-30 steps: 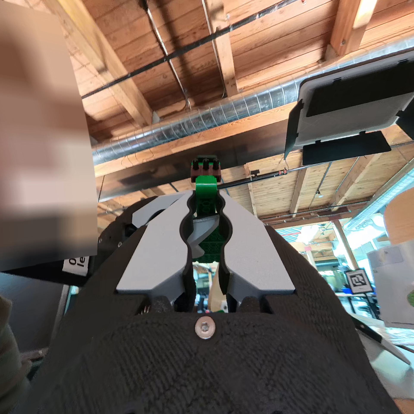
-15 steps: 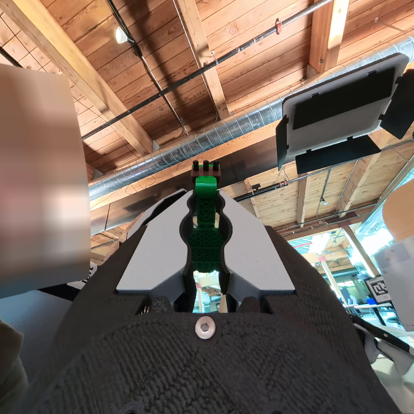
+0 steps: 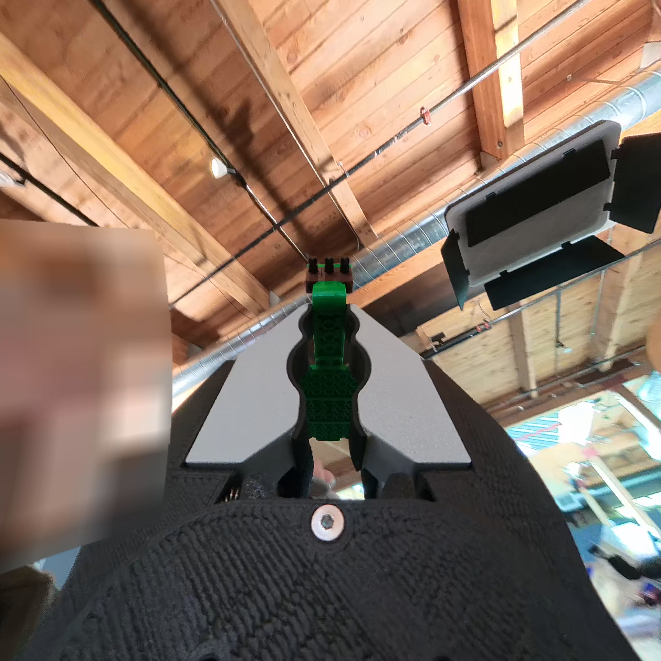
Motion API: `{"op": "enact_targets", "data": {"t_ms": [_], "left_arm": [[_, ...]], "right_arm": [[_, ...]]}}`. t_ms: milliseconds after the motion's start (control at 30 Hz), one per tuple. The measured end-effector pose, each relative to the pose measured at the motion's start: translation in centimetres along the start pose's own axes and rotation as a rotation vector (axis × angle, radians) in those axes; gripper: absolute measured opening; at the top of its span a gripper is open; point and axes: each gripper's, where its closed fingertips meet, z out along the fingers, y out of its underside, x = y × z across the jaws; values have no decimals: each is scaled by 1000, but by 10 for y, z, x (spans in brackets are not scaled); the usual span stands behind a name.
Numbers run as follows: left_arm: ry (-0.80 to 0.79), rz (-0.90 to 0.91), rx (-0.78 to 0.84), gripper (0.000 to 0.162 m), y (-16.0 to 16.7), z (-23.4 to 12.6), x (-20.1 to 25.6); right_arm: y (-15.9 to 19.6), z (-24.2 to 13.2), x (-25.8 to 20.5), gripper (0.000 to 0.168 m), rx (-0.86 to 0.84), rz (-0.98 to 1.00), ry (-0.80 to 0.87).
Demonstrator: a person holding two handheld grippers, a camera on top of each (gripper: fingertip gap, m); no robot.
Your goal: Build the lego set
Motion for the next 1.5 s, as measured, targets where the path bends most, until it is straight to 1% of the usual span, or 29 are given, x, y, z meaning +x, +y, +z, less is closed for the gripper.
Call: {"op": "enact_targets", "data": {"t_ms": [33, 100, 133, 200, 267, 300, 367, 433, 467, 633, 733, 800, 867, 900, 967, 1000, 1200, 1500], "left_arm": [[-31, -24, 28, 87, -2, 0, -5], [-64, -139, 112, 107, -6, -1, -15], [-69, -218, 157, 113, -7, -2, -18], [-49, -398, 241, 116, -6, 0, -23], [11, -571, 308, 119, -2, 5, -19], [40, -629, 332, 119, 1, 8, -14], [83, -687, 377, 116, 6, 13, -4], [112, -726, 435, 107, 5, 16, 4], [130, -777, 458, 106, 4, 19, 8], [255, -1254, 649, 107, -20, 35, 14], [322, -1424, 728, 105, -37, 37, 16], [324, -1479, 757, 101, -44, 36, 14], [245, -1519, 795, 92, -40, 33, 4], [231, -1533, 808, 87, -40, 31, 1], [220, -1537, 778, 83, -43, 34, 1], [207, -1527, 759, 77, -44, 35, 0], [203, -1535, 753, 75, -49, 36, -6], [165, -1552, 851, 74, -45, 28, -20]], "right_arm": [[-2, 0, 0, 15, 15, 16, -3], [-7, -1, -1, 15, 47, 35, -11], [-9, -1, -3, 15, 58, 34, -15], [-12, -1, -6, 15, 73, 19, -23], [-15, -1, -12, 15, 84, -1, -33], [-17, 0, -14, 15, 86, -5, -39], [-21, 2, -20, 15, 92, -6, -50], [-25, 3, -24, 15, 100, -2, -61], [-26, 4, -27, 15, 107, 3, -66], [-23, 6, -37, 15, 106, -21, -75], [-24, 5, -39, 15, 120, -32, -75], [-29, 5, -41, 16, 139, -26, -81], [-35, 4, -44, 16, 154, -58, -83], [-36, 4, -46, 16, 153, -77, -82], [-39, 5, -50, 15, 151, -105, -87], [-40, 5, -52, 15, 150, -115, -92], [-43, 9, -58, 16, 143, -154, -102], [-28, 16, -56, 15, 63, -204, -110]]}}
